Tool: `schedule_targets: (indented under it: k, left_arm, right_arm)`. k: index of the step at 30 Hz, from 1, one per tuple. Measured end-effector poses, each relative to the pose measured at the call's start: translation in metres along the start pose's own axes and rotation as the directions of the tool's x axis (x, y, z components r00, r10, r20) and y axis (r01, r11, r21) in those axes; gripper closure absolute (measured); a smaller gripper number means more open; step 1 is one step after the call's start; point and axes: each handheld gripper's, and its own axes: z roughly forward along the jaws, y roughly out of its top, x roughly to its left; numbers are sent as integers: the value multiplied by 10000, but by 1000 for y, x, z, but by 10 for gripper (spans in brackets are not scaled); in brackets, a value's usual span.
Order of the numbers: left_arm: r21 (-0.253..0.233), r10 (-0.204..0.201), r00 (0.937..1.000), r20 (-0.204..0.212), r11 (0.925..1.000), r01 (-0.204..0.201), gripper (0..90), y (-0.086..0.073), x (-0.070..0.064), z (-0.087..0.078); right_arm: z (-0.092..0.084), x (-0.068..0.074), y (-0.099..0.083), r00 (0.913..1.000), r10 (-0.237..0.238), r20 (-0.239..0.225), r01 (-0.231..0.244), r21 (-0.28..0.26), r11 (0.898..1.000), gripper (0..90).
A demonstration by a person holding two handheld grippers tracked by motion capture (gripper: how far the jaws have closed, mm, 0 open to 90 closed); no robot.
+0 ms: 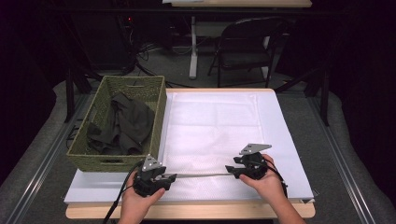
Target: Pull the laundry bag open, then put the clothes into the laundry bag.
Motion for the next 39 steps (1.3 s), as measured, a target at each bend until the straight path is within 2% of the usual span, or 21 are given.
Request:
schedule_targets:
  k: [3, 5, 8, 10, 12, 14, 16, 19, 21, 23, 25, 29, 36, 39]
  left_arm:
    - [89, -101, 9994, 320, 9999, 98, 477, 4, -1, 3]
    - [218, -63, 9995, 300, 9997, 57, 477, 6, -3, 4]
    - [292, -185, 9997, 169, 9994, 180, 482, 10, -7, 7]
    - [229, -337, 9991, 274, 9992, 331, 471, 12, -8, 9]
    - [209, -498, 9975, 508, 9986, 487, 465, 15, -9, 11]
    - [240, -426, 9982, 411, 9988, 417, 461, 18, -11, 13]
    - [252, -336, 9985, 435, 9992, 326, 461, 21, -12, 15]
    - [249, -362, 9985, 413, 9991, 352, 458, 28, -12, 18]
    - [207, -400, 9984, 411, 9990, 391, 455, 31, -14, 19]
    - [278, -259, 9988, 418, 9993, 248, 455, 35, -14, 20]
    - [267, -324, 9992, 251, 9991, 317, 459, 38, -16, 22]
    - [233, -196, 9993, 302, 9995, 189, 446, 46, -19, 21]
    - [247, -106, 9998, 197, 9996, 101, 425, 57, -18, 20]
    - [291, -202, 9996, 200, 9994, 196, 417, 61, -15, 19]
  right_arm:
    - [6, 5, 2, 9999, -140, -57, 142, 224, 9996, 507]
    - [9, 8, 4, 9993, -325, -160, 331, 351, 9988, 515]
    - [13, 11, 7, 9992, -286, -271, 297, 403, 9987, 514]
    - [14, 12, 8, 9995, -281, -131, 285, 308, 9991, 466]
    - [14, 12, 7, 9993, -366, -36, 367, 325, 9988, 468]
    - [14, 11, 5, 9990, -445, 50, 444, 292, 9986, 460]
    - [14, 10, 2, 9998, -222, 13, 221, 320, 9992, 441]
    - [15, 10, 1, 9998, -175, 0, 175, 349, 9992, 433]
    - [15, 10, 2, 9998, -218, 33, 217, 211, 9995, 428]
    - [14, 11, 2, 9997, -253, 76, 251, 192, 9995, 423]
    - [13, 11, 1, 9994, -324, 142, 322, 181, 9993, 419]
    - [11, 9, 0, 9993, -312, 182, 309, 163, 9994, 419]
    - [9, 10, -1, 9992, -370, 155, 367, 200, 9991, 411]
    - [9, 10, -1, 9992, -352, 165, 349, 211, 9992, 407]
